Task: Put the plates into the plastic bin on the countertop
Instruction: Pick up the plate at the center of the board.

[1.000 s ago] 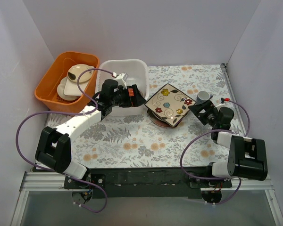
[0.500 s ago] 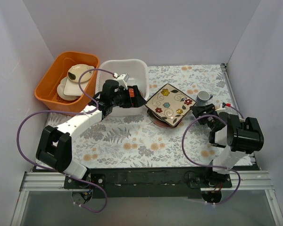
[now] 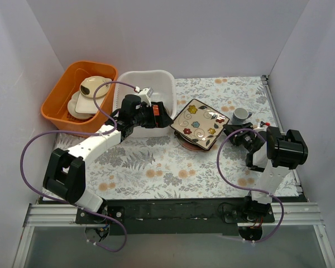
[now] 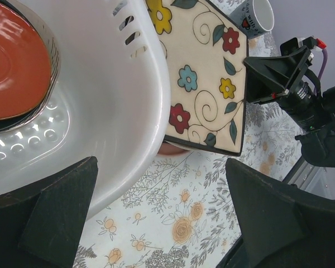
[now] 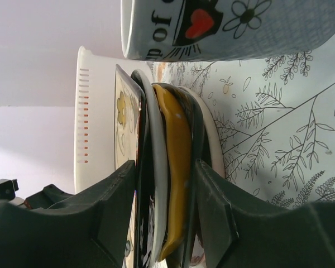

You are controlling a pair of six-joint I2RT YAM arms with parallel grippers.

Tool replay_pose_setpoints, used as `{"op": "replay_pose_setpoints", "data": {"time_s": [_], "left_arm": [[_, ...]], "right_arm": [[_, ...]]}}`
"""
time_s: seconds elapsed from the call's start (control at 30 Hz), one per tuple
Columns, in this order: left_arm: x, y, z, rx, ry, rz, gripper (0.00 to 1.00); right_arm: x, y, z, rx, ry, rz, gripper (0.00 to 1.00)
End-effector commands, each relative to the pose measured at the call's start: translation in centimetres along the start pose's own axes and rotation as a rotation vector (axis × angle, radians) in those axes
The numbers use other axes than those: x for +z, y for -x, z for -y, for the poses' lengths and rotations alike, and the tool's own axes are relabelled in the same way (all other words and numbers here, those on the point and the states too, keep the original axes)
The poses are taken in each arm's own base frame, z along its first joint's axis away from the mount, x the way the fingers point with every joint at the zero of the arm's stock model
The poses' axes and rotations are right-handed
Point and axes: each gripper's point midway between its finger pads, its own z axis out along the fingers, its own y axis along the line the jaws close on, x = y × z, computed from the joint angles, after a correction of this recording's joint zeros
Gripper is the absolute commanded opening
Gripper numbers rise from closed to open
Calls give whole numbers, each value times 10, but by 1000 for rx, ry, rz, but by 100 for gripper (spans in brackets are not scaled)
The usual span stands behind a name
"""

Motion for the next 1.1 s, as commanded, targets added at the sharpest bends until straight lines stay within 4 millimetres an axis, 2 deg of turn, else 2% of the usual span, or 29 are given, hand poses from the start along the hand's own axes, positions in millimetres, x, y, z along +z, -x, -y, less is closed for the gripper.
{"op": "replay_pose_setpoints", "data": {"time_s": [0.0,0.57,0.77,1.07], "left_arm": [[0,2,4,16,-15,-6,98],[6,-4,0,6,-16,-18,98],[5,-5,0,4,-18,-19,98],[3,-5,0,1,-14,-14,98]], "right_arm": [[-5,28,-70,-247,270,134,53],[18,50,-93,-289,307,145,54],[26,48,-90,-278,297,122,48],[42,25,-81,-272,263,37,41]]}}
